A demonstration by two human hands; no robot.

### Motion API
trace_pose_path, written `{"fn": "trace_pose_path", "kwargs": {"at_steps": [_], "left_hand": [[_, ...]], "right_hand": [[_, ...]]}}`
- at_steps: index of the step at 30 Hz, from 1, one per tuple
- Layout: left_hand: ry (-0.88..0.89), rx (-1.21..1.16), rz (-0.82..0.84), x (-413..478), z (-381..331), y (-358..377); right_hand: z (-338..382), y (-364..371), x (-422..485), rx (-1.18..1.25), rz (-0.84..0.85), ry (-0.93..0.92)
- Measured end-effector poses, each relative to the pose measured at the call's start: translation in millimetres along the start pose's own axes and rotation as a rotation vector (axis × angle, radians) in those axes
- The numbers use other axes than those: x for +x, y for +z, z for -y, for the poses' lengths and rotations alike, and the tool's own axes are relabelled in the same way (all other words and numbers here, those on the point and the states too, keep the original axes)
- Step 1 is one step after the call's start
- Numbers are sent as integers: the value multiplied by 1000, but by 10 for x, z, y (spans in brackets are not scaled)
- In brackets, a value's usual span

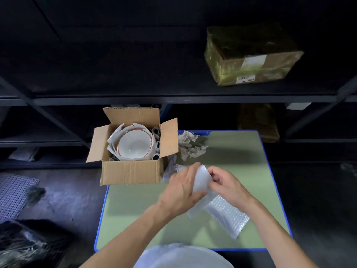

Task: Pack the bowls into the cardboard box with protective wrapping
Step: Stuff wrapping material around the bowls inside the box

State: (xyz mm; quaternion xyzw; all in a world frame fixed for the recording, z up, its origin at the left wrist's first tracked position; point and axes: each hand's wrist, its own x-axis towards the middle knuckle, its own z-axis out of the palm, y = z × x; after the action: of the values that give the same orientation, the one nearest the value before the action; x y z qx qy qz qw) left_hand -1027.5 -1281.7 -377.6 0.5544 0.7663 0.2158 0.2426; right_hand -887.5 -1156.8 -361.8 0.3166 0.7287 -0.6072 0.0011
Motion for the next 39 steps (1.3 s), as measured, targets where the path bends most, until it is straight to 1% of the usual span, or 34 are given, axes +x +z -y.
{"fn": "trace_pose_path", "kwargs": {"at_steps": [5, 8, 10, 13, 15, 17, 19, 21, 23, 25, 27, 30, 32, 35, 39], "left_hand": [[22, -62, 34, -42, 14, -89], [28, -84, 40, -55, 34, -147], [5, -117, 75, -70, 42, -193], [-64, -156, 101, -119, 64, -259], [-76, -162, 105, -136, 73, -327], [-81, -150, 104, -144, 75, -396], [-83, -143, 116, -146, 60, -446], [-99, -186, 142, -150, 51, -488], [-115, -228, 169, -158, 79, -540], [-95, -240, 168, -187, 127, -596], [-26, -231, 132, -235, 164, -637], [-7, -210, 127, -283, 200, -642], [-48, -229, 144, -288, 210, -629], [-90, -288, 157, -275, 217, -638], [-96, -283, 247, -237, 216, -676]], "right_hand": [[78, 96, -9, 0, -57, -55], [106, 162, 32, -55, -169, -93], [124, 182, 59, -44, -201, -88], [117, 208, 62, 6, -176, -71], [126, 221, 50, 16, -153, -67], [157, 234, 47, -29, -90, -92], [205, 255, 51, -94, -35, -156], [249, 284, 61, -127, -24, -214], [280, 301, 75, -157, -50, -221], [285, 287, 95, -160, -76, -200], [288, 257, 112, -131, -79, -184], [317, 246, 120, -96, -12, -193], [335, 261, 119, -127, 35, -197], [360, 276, 103, -207, 59, -212], [371, 255, 61, -310, 61, -258]]}}
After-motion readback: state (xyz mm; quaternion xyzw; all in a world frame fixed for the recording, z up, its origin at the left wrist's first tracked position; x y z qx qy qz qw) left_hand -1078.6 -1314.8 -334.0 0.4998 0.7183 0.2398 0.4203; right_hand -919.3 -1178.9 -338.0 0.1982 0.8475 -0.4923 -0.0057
